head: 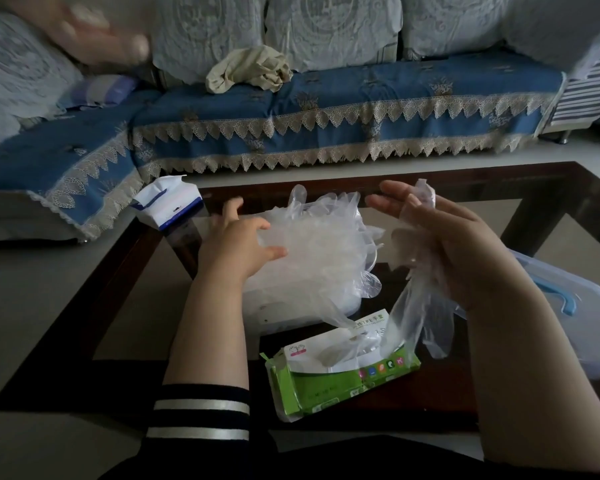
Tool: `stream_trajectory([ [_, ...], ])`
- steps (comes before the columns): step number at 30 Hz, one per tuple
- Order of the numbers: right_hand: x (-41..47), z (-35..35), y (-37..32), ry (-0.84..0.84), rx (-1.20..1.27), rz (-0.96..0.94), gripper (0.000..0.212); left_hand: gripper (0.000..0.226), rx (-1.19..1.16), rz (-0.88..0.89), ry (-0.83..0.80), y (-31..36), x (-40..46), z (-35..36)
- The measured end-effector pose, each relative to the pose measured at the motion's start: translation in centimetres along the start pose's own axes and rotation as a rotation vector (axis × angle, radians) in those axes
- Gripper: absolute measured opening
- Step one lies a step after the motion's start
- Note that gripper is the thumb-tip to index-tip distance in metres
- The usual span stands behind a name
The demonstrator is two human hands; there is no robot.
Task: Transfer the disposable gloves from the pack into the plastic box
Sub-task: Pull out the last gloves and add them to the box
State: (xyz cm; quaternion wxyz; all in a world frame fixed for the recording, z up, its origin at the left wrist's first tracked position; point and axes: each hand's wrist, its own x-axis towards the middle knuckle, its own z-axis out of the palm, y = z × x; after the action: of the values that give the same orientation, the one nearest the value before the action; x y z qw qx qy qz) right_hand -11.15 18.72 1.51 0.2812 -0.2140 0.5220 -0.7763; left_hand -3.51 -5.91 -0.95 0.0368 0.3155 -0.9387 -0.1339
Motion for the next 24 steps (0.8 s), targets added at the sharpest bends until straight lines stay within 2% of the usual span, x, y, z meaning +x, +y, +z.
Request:
stream_trajectory([
  [1,0.1,0.1,0.1,-0.009,0.043,-0.004,0.03,0.052,0.054,0.017,0.062,0.2,-0.1,-0.4],
  [3,0.3,0.2,0.3,-0.029,0.1,-0.011,0.035,0.041,0.047,0.101,0.287,1.0,-0.6,-1.5],
  [4,0.4,0.4,0.4,-0.041,0.1,-0.01,0.038,0.044,-0.026,0.158,0.39,1.7,-1.2,-2.2],
  [5,0.4,0.5,0.5,-0.051,0.09,-0.005,0.039,0.056,-0.138,0.212,0.421,2.8,-1.9,-2.9],
  [6,0.5,0.6,0.6,-0.059,0.079,0.0,0.039,0.068,-0.264,0.257,0.363,4.0,-2.9,-3.7],
  [8,0.7,1.1,0.8,-0.086,0.064,-0.007,0.038,0.084,-0.423,0.347,0.098,6.5,-4.8,-4.8],
  [10,0.8,1.5,1.1,-0.119,0.062,-0.018,0.038,0.086,-0.445,0.438,-0.103,8.1,-5.9,-4.4],
  [11,0.9,1.7,1.3,-0.139,0.063,-0.018,0.038,0.083,-0.44,0.453,-0.145,8.6,-6.3,-4.0],
  [13,0.9,1.8,1.4,-0.167,0.058,-0.006,0.039,0.074,-0.466,0.443,-0.146,8.9,-6.1,-3.2],
  [16,0.7,1.7,1.2,-0.155,0.01,0.009,0.039,0.034,-0.662,0.456,-0.154,8.7,-5.4,-2.7],
  [18,0.6,1.5,1.0,-0.113,-0.031,-0.003,0.04,0.016,-0.793,0.471,-0.162,8.4,-5.1,-2.8],
  [20,0.4,1.1,0.7,-0.075,-0.074,-0.031,0.049,0.012,-0.856,0.479,-0.161,8.0,-5.0,-2.9],
  [24,0.3,0.1,0.4,-0.045,-0.154,-0.029,0.081,0.013,-0.94,0.432,-0.119,6.9,-4.5,-3.1],
])
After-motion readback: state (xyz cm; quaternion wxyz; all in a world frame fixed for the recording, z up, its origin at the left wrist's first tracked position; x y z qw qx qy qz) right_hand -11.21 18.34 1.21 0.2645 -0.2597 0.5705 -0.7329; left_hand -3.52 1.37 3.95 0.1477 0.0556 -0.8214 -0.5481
